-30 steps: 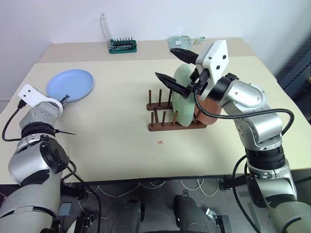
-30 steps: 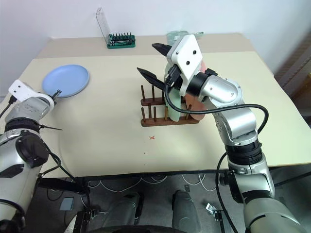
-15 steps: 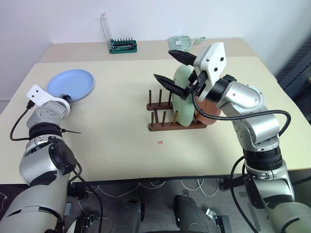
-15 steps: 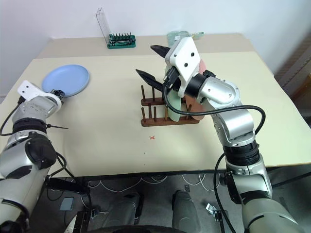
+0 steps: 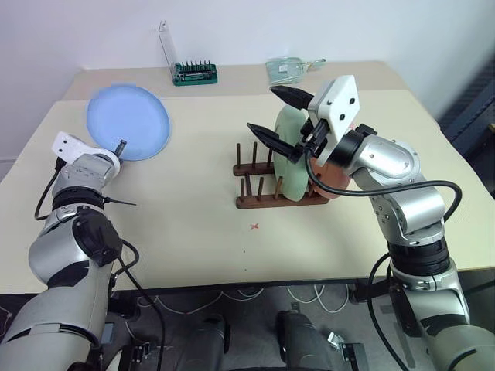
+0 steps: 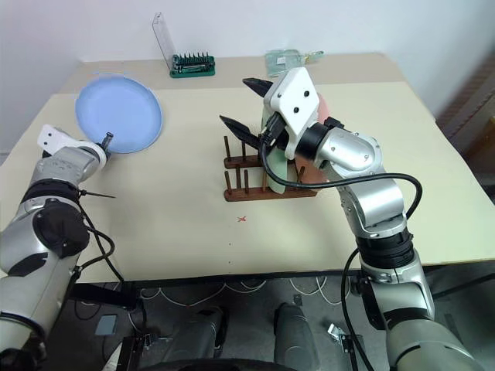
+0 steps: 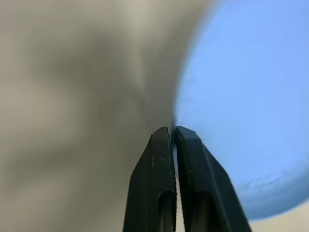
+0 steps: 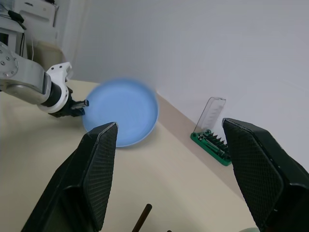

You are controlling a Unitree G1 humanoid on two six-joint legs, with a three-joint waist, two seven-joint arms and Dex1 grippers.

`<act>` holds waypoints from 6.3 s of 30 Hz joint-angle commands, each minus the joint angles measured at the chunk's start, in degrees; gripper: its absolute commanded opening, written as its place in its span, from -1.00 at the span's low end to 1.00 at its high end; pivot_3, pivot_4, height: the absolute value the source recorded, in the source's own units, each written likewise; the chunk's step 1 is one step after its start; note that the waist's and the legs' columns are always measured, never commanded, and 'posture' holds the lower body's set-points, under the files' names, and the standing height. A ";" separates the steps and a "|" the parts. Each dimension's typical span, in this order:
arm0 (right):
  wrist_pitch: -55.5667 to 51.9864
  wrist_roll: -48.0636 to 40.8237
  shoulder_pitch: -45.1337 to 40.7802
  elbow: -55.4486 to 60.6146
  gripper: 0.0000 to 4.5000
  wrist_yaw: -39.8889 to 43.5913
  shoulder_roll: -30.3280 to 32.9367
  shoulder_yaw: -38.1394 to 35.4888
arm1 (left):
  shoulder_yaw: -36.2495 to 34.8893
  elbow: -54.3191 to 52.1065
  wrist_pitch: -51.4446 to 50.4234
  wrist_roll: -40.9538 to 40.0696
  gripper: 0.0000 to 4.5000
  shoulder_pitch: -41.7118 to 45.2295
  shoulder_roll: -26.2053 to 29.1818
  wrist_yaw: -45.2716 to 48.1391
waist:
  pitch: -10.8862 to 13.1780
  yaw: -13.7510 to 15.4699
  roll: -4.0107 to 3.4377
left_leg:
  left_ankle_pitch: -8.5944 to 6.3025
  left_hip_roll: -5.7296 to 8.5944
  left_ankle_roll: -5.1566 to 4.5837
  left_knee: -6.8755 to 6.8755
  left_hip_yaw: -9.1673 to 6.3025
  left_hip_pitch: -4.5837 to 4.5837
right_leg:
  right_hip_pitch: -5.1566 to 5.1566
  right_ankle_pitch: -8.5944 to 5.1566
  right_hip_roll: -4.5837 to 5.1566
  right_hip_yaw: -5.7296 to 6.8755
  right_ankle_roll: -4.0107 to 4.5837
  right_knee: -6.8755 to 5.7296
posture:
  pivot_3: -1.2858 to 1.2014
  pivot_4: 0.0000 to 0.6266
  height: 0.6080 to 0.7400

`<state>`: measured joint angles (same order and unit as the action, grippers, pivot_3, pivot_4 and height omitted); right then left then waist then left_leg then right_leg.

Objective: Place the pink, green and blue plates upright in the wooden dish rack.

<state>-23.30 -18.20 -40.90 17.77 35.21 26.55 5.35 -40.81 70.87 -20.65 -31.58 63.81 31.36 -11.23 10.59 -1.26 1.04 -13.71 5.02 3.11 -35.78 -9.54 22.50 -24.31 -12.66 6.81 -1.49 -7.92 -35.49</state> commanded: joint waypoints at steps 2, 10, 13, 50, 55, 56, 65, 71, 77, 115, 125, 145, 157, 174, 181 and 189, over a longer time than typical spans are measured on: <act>0.43 0.07 -0.34 2.37 0.58 -0.19 0.29 -1.61 | 0.15 -0.98 -0.11 -0.24 -0.97 0.29 0.77 1.14 | 0.00 0.08 0.01 | 0.00 0.00 0.00 0.00 -0.01 0.00 | 0.00 0.00 0.00 0.00 0.00 0.00 | 0.03 -0.52 1.00; 0.55 -0.06 -0.47 2.15 0.58 0.32 0.22 -1.27 | 4.63 -18.40 -9.07 -1.23 -0.97 -3.12 -3.62 4.25 | 0.01 0.13 0.01 | 0.00 0.00 0.00 -0.05 -0.03 0.05 | 0.01 0.00 0.00 0.00 0.00 0.00 | 0.03 -0.52 1.00; 0.61 -0.01 -0.37 2.14 0.58 0.34 0.15 -1.24 | 3.05 -31.42 -16.07 -5.13 -0.97 -7.25 -7.15 -0.27 | 0.01 0.04 0.01 | 0.00 0.00 0.00 -0.11 -0.03 0.08 | 0.00 0.00 0.01 -0.01 0.00 0.00 | 0.03 -0.52 1.00; 47.63 49.97 -19.15 -33.46 0.97 -4.62 2.68 20.52 | 13.18 -79.61 -38.10 -20.42 -1.00 -9.77 -23.07 -11.62 | 0.03 0.30 0.08 | 0.17 0.01 0.32 -0.19 0.07 0.08 | 0.04 0.01 -0.01 -0.06 0.01 0.05 | 0.03 -0.52 1.00; 47.70 55.91 -21.19 -36.91 0.61 -7.56 2.42 21.33 | 13.30 -80.82 -38.73 -21.50 -1.00 -9.86 -23.65 -12.58 | 0.03 0.15 0.07 | 0.18 0.01 0.33 -0.17 0.07 0.07 | 0.04 0.01 -0.01 -0.07 0.01 0.05 | 0.03 -0.52 1.00; 47.52 56.42 -21.30 -37.14 0.38 -7.81 2.29 21.13 | 13.25 -80.87 -38.76 -21.67 -1.00 -9.81 -23.56 -12.63 | 0.03 0.15 0.07 | 0.18 0.01 0.33 -0.17 0.07 0.07 | 0.03 0.01 -0.01 -0.07 0.01 0.04 | 0.03 -0.52 1.00; 47.72 56.75 -20.55 -35.85 -0.99 -7.72 1.75 19.95 | 12.94 -80.66 -37.95 -22.48 -1.00 -10.00 -23.33 -12.73 | 0.04 0.23 0.07 | 0.18 0.01 0.34 -0.16 0.07 0.07 | 0.04 0.01 -0.01 -0.08 0.01 0.06 | 0.03 -0.52 1.00; 48.31 56.40 -20.65 -34.72 -1.00 -9.18 1.20 19.17 | 9.91 -79.97 -32.79 -23.22 -0.60 -9.64 -23.05 -12.11 | 0.03 0.11 0.07 | 0.19 0.01 0.35 -0.16 0.07 0.07 | 0.03 0.01 -0.02 -0.09 0.01 0.06 | 0.03 -0.52 1.00; 47.59 49.88 -20.52 -32.25 -1.00 -8.40 -1.63 16.31 | 5.04 -74.54 -23.21 -19.32 0.25 -9.32 -15.14 -10.71 | 0.03 -0.56 0.07 | 0.20 -0.02 0.38 -0.11 0.07 0.05 | -0.01 0.01 -0.05 -0.09 0.03 0.04 | 0.03 -0.52 1.00; -30.92 -57.00 -3.82 8.33 -1.00 -60.48 -28.43 -16.61 | 28.23 -73.67 0.76 10.23 0.25 -43.00 -3.31 31.79 | -0.02 -1.20 -0.06 | 0.09 -0.06 0.13 0.39 -0.04 -0.03 | -0.21 0.07 -0.05 -0.09 0.17 -0.06 | 0.03 -0.52 1.00; -25.47 -58.79 -2.42 9.00 -1.00 -70.80 -27.76 -15.19 | 29.26 -72.37 0.81 11.55 0.25 -41.03 -4.53 32.92 | -0.02 -1.14 -0.06 | 0.10 -0.06 0.13 0.40 -0.03 -0.03 | -0.19 0.08 -0.04 -0.09 0.17 -0.02 | 0.03 -0.52 1.00; -17.41 -60.61 -3.98 11.03 -1.00 -70.83 -25.38 -12.95 | 29.51 -72.32 0.90 12.34 0.25 -41.41 -5.20 34.59 | -0.02 -1.23 -0.08 | 0.10 -0.07 0.12 0.45 -0.04 -0.04 | -0.19 0.07 -0.06 -0.08 0.17 -0.01 | 0.03 -0.52 1.00; -15.78 -62.84 -2.97 8.48 -1.00 -75.94 -25.31 -12.76 | 29.34 -72.28 1.30 12.55 0.25 -41.74 -5.70 35.30 | -0.02 -1.21 -0.08 | 0.10 -0.07 0.12 0.46 -0.04 -0.04 | -0.19 0.07 -0.06 -0.08 0.17 0.00 | 0.03 -0.52 1.00; -15.75 -63.51 -3.15 4.08 -1.00 -80.95 -24.25 -12.77 | 29.18 -72.40 1.95 12.35 0.25 -42.55 -5.90 35.58 | -0.01 -1.22 -0.10 | 0.10 -0.07 0.12 0.47 -0.04 -0.04 | -0.19 0.07 -0.06 -0.08 0.17 0.01 | 0.03 -0.52 1.00; -16.83 -64.22 -4.33 2.78 -0.65 -80.05 -22.98 -12.61 | 29.65 -72.93 2.59 12.21 0.28 -43.41 -6.12 37.01 | 0.00 -1.21 -0.11 | 0.10 -0.07 0.12 0.50 -0.04 -0.04 | -0.19 0.07 -0.06 -0.08 0.17 0.03 | 0.03 -0.52 1.00; -18.12 -63.64 -5.49 2.36 0.99 -77.70 -21.68 -12.08 | 30.46 -74.41 1.74 11.49 0.28 -44.84 -5.74 39.69 | 0.01 -1.21 -0.12 | 0.10 -0.07 0.11 0.50 -0.03 -0.04 | -0.19 0.07 -0.06 -0.08 0.17 0.05 | 0.03 -0.52 1.00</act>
<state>-41.20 -81.31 -44.60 18.80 -43.70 4.26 -7.05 -10.26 -0.88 -19.36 -19.40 19.48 25.04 27.49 10.60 -2.47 0.92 -13.61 4.95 3.22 -35.28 -9.58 22.46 -24.50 -12.59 6.75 -1.58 -7.75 -35.44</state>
